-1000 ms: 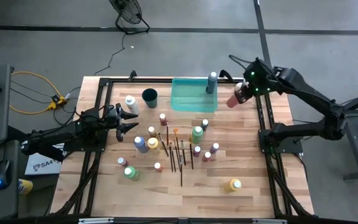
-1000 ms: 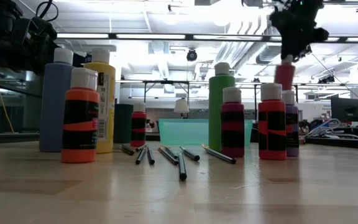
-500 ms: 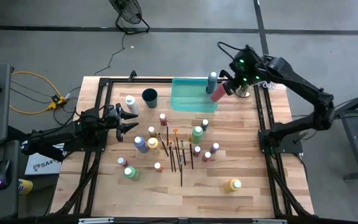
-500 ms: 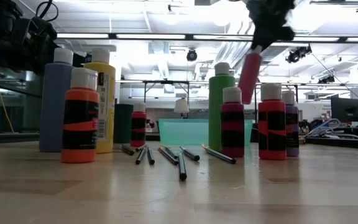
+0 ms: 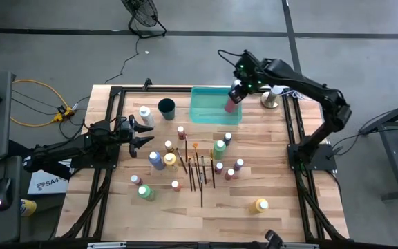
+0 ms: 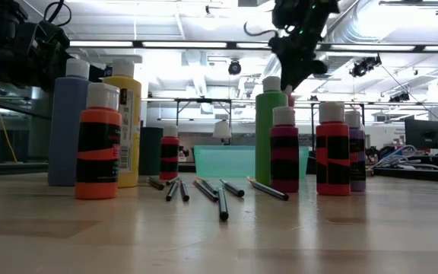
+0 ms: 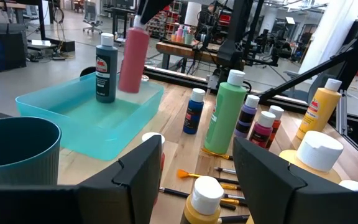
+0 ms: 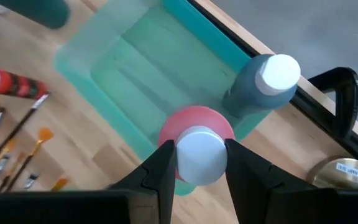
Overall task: Pick & Place Paint Supplies
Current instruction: Put the large pink paint bottle into the green bin
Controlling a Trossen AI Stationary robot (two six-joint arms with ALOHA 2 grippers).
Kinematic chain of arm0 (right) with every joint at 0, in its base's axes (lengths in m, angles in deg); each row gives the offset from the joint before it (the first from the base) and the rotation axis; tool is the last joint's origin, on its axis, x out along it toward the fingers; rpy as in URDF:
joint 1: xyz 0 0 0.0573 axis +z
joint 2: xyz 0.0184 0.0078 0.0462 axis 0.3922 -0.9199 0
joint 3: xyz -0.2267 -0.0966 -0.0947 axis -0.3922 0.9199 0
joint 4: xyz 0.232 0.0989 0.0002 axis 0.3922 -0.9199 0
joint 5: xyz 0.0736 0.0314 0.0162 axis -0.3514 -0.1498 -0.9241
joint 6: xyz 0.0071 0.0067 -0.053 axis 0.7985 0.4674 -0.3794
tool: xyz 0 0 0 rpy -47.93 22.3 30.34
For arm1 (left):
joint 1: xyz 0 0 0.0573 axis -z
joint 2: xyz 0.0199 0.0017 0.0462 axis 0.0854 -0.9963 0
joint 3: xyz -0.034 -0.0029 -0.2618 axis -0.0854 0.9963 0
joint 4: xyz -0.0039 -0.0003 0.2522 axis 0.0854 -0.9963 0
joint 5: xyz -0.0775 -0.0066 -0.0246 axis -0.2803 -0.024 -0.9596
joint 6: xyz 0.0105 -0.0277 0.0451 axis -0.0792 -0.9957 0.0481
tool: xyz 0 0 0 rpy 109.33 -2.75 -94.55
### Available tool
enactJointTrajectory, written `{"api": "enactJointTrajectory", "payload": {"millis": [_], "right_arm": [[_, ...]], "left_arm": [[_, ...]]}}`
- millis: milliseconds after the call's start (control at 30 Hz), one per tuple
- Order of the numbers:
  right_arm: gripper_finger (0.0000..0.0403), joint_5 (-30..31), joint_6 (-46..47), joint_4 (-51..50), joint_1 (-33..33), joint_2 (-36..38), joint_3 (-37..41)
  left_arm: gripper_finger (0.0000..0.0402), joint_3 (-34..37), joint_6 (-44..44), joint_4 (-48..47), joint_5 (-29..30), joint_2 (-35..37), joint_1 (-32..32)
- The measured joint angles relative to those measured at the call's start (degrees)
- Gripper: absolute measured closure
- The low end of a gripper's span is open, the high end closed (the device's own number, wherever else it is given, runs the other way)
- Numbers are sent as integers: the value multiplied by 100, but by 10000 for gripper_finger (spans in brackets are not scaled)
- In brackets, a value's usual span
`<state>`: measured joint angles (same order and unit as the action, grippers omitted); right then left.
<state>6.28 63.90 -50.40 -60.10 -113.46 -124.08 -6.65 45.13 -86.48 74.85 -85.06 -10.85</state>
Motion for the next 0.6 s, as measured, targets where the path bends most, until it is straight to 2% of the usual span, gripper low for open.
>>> {"api": "enactJointTrajectory", "payload": {"millis": [267,600], "right_arm": [[293,208,-180,83,-2,-308,0],[293,442,-1254,70,-4,-329,-2]], "left_arm": [[208,0,0,0,1,-1,2],[208,-2,0,0,1,1,0]]}}
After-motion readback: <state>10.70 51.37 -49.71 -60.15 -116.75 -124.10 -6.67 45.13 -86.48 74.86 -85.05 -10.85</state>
